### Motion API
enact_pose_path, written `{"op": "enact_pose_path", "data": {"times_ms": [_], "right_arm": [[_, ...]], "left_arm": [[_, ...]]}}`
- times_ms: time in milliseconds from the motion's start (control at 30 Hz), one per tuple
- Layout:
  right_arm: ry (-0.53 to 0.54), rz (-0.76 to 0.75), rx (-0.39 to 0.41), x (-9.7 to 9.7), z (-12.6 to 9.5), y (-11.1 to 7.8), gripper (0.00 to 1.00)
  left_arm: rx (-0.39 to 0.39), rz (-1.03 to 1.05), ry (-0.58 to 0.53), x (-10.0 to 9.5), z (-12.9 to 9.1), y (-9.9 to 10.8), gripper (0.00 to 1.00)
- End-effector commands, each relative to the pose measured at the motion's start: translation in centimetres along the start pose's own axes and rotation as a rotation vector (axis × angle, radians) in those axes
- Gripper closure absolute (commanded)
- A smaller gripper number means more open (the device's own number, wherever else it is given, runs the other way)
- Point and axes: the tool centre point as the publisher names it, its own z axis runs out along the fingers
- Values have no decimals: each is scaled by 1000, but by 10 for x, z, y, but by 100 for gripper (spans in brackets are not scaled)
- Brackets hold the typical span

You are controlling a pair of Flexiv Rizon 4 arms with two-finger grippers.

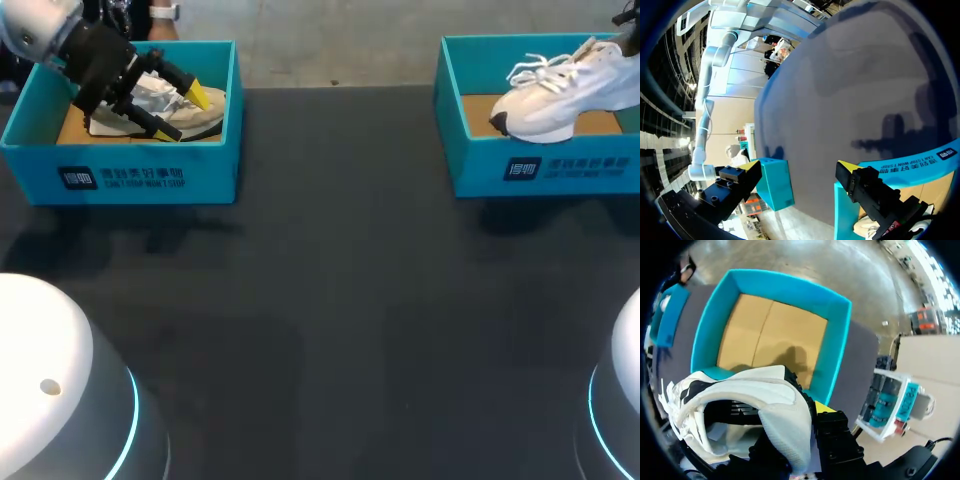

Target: Take the shoe out of the shoebox, open the shoe tongue, remove and reinsert the insole, then place the shoe into the shoebox

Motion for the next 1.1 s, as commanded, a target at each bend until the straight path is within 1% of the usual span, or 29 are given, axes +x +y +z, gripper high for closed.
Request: {"op": "enact_pose_path", "data": {"times_ms": [33,133,233,333,500,567,1100], "right_arm": [[-25,144,85,3,-9,-2,100],[-40,221,103,3,-12,-6,100],[-34,261,71,4,-12,-8,100],[-24,296,64,2,-9,-10,100],[-16,358,30,0,-5,-17,100],[-20,356,20,0,-5,-18,100],[-20,356,20,0,-5,-18,100]], "left_arm": [[-2,1,3,0,0,-1,0],[-2,1,3,0,0,-1,0],[-2,1,3,0,0,-1,0],[-2,1,3,0,0,-1,0],[-2,1,3,0,0,-1,0],[-2,1,3,0,0,-1,0],[-2,1,3,0,0,-1,0]]}}
